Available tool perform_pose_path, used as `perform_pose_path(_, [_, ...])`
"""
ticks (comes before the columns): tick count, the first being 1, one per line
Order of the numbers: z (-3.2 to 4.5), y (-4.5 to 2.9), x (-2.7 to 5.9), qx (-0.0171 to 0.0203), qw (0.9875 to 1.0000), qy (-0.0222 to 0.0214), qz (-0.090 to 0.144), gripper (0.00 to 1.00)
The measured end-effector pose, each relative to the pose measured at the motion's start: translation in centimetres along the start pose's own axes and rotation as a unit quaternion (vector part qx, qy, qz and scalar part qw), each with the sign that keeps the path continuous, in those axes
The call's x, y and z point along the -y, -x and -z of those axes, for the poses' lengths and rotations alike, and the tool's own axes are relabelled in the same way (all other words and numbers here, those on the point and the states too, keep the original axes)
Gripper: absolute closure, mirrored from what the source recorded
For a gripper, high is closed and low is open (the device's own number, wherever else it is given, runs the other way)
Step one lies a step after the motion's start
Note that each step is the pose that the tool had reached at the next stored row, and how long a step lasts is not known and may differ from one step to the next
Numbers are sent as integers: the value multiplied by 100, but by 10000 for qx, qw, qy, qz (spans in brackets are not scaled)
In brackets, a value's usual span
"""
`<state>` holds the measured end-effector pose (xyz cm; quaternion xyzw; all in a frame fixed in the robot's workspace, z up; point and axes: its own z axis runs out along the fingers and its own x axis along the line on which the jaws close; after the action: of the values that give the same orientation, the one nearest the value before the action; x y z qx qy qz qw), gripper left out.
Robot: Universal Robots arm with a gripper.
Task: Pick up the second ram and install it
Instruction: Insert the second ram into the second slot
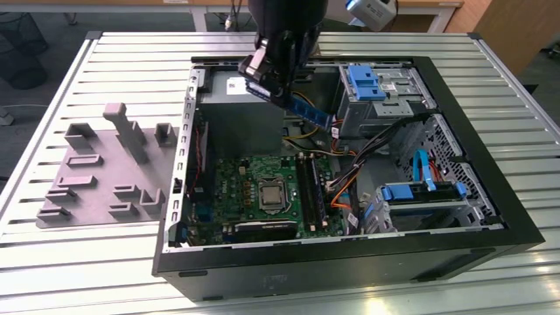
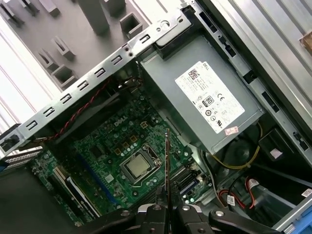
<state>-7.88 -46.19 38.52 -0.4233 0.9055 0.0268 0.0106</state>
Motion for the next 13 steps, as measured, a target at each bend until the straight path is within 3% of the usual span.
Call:
perform_pose_path(8, [-6,0,0,12,9995,-13,-309,86])
perform_pose_path(13, [-12,0,0,26,9978,-28,-663,86])
